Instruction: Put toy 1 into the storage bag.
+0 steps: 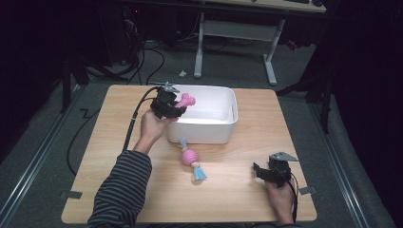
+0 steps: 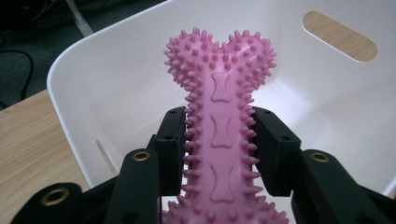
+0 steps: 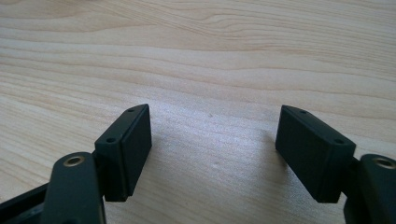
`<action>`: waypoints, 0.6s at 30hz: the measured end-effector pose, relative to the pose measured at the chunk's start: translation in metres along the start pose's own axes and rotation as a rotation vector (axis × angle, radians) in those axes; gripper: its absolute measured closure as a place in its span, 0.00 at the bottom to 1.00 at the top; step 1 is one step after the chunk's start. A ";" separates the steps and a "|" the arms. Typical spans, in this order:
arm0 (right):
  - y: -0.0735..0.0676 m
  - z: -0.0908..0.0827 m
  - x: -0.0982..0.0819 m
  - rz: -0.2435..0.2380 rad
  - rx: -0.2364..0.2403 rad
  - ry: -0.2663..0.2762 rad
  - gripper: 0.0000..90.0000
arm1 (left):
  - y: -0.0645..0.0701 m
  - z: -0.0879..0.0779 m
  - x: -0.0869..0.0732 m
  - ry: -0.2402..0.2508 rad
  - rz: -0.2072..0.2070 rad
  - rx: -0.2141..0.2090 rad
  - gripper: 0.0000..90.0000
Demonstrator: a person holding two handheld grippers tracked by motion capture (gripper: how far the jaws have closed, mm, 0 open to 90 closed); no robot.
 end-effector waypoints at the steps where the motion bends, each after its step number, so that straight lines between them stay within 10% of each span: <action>1: 0.000 0.000 0.000 0.000 0.000 0.000 0.30 | 0.000 0.000 0.000 0.000 0.000 0.000 0.64; 18: 0.000 0.000 0.000 0.000 0.001 0.000 0.30 | 0.002 0.004 -0.002 -0.016 0.012 -0.004 0.63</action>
Point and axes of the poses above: each handheld gripper's, and its own axes: z roughly forward along the jaws, x roughly out of its top, y roughly to its right, the point moved 5 cm from there along z, roughly forward along the jaws, and after that the axes turned 6 degrees about z, right-handed, at the moved point
